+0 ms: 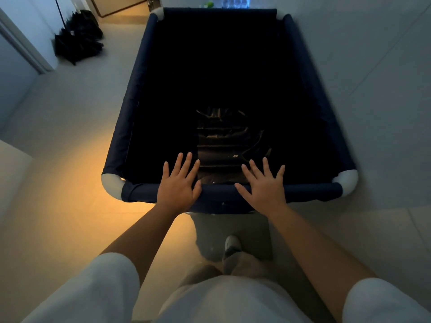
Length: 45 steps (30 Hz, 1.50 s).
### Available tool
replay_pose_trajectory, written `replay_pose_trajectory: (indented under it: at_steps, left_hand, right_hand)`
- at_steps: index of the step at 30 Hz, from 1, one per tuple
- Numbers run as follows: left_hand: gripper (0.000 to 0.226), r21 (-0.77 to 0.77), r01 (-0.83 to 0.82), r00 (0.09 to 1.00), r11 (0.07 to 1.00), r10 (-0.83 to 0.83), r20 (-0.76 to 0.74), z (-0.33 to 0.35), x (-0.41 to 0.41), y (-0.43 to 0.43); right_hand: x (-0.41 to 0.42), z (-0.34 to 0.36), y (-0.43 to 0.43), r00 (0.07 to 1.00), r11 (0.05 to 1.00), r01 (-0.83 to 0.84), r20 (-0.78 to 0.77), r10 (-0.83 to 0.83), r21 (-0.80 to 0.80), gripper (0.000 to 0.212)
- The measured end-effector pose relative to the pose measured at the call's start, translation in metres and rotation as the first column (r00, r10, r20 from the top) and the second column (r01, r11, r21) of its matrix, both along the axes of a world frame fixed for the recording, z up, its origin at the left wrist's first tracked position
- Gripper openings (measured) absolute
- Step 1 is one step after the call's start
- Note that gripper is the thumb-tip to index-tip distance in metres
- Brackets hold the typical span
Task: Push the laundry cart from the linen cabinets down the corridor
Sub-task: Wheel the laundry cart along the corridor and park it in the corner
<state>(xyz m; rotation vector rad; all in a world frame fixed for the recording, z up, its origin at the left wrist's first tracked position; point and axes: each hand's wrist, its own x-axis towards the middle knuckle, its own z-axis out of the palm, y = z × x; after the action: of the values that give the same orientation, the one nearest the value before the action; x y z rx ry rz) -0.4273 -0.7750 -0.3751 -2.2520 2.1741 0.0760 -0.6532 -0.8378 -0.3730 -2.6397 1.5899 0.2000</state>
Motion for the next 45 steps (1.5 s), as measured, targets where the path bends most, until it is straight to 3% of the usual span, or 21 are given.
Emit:
replay_pose_trajectory:
  at_steps: [14, 45]
  left_hand:
    - [0.057, 0.024, 0.039, 0.999, 0.999, -0.039, -0.014, -0.001, -0.001, -0.025]
    - [0.056, -0.014, 0.117, 0.993, 0.993, -0.117, 0.020, -0.003, 0.020, -0.013]
  right_hand:
    - [-0.002, -0.003, -0.022, 0.994, 0.997, 0.079, -0.075, -0.080, -0.015, 0.075]
    - [0.011, -0.005, 0.001, 0.997, 0.997, 0.081, 0.006, -0.081, 0.005, 0.088]
